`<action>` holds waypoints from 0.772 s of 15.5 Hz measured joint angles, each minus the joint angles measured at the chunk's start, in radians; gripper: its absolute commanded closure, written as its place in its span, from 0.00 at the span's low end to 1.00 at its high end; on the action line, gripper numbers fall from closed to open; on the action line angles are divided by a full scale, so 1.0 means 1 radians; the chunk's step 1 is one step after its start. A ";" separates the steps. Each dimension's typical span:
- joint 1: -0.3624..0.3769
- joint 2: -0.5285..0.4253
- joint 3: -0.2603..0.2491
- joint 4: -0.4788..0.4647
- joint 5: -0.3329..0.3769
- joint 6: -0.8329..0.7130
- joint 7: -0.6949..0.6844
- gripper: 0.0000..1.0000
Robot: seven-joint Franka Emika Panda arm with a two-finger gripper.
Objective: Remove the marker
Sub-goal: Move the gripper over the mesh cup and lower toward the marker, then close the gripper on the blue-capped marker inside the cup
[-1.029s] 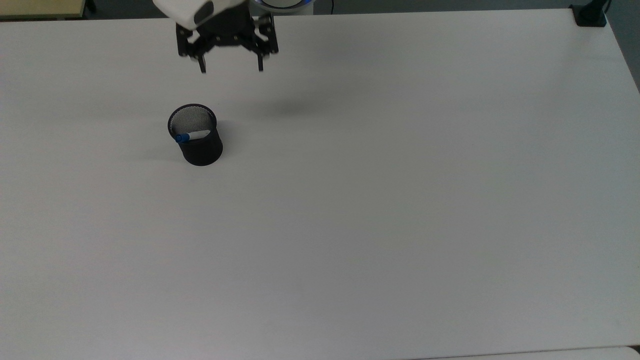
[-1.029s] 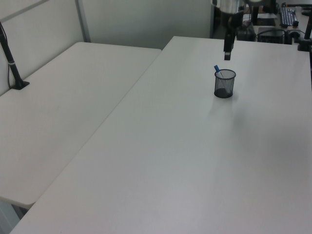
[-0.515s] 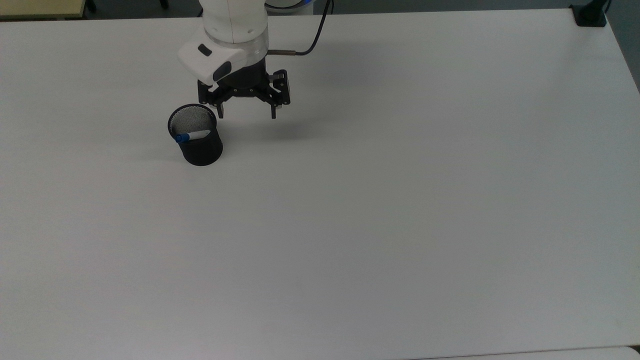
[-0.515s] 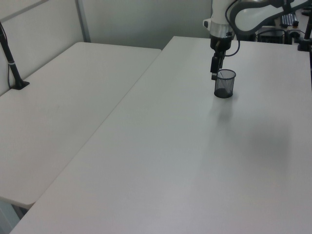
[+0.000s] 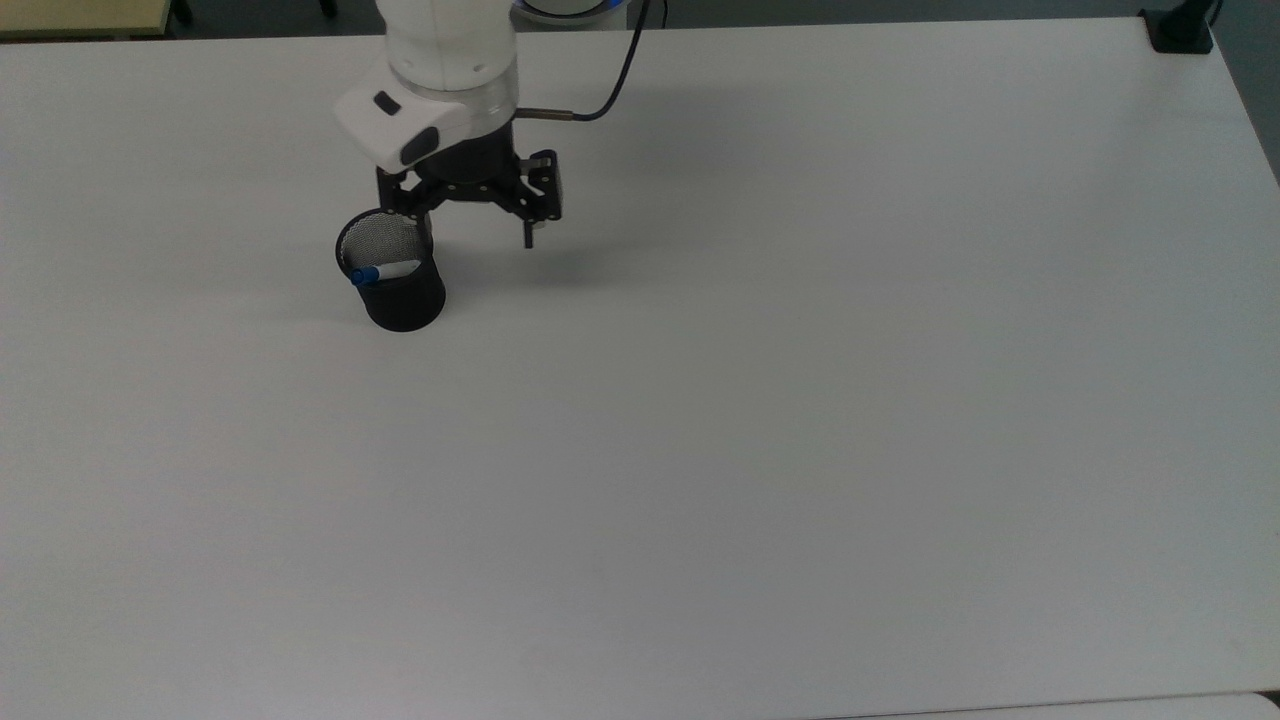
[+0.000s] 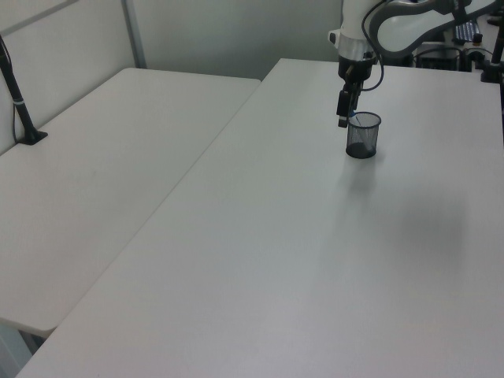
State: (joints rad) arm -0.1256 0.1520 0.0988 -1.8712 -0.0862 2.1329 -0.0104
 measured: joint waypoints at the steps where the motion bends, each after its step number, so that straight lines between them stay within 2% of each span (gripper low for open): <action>1: -0.012 0.000 -0.003 0.000 0.000 0.024 0.004 0.08; 7: -0.069 0.031 -0.015 -0.005 -0.084 0.135 0.089 0.18; 10: -0.070 0.065 -0.034 -0.005 -0.140 0.162 0.116 0.27; 12: -0.071 0.083 -0.039 -0.005 -0.166 0.165 0.118 0.38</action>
State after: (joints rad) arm -0.1962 0.2347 0.0594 -1.8761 -0.2524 2.2983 0.1080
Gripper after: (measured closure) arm 0.251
